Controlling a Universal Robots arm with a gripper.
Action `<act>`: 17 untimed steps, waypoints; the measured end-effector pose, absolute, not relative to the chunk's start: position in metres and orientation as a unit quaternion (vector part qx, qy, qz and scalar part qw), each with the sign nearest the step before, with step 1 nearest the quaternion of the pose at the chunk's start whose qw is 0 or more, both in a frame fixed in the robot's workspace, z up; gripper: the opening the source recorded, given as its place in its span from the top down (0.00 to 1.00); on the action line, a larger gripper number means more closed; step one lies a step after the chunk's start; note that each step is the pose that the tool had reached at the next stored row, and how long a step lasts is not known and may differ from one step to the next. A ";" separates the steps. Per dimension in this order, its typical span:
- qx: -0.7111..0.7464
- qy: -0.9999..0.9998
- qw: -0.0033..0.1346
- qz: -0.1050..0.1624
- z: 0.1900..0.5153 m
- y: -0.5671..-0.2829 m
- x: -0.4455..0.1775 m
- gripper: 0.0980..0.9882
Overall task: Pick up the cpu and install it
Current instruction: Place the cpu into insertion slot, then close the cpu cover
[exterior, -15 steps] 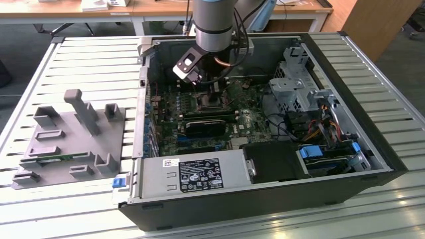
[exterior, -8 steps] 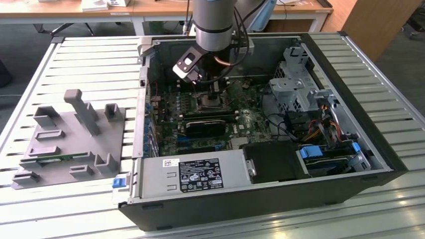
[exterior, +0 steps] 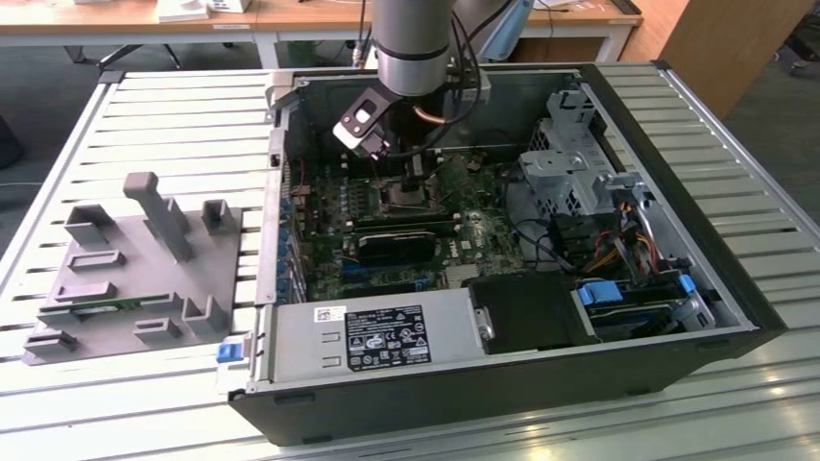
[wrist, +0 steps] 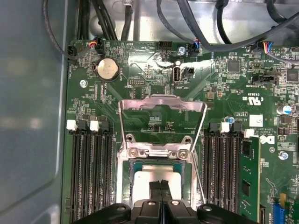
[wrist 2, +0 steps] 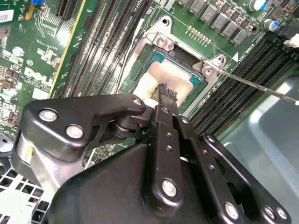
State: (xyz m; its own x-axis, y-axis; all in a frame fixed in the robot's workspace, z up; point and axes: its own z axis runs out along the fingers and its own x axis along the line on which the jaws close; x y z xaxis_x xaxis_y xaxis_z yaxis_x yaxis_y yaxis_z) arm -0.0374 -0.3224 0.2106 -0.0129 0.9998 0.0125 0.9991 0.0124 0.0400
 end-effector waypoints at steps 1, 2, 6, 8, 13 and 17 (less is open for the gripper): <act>0.703 0.711 0.010 0.018 0.211 -0.322 -0.037 0.99; 0.703 0.711 0.011 0.017 0.211 -0.322 -0.037 0.99; 0.703 0.711 0.012 0.016 0.213 -0.322 -0.037 0.99; 0.703 0.711 0.014 0.015 0.215 -0.322 -0.037 0.99; 0.703 0.711 0.017 0.011 0.219 -0.322 -0.037 0.99; 0.703 0.711 0.019 0.009 0.221 -0.322 -0.037 0.99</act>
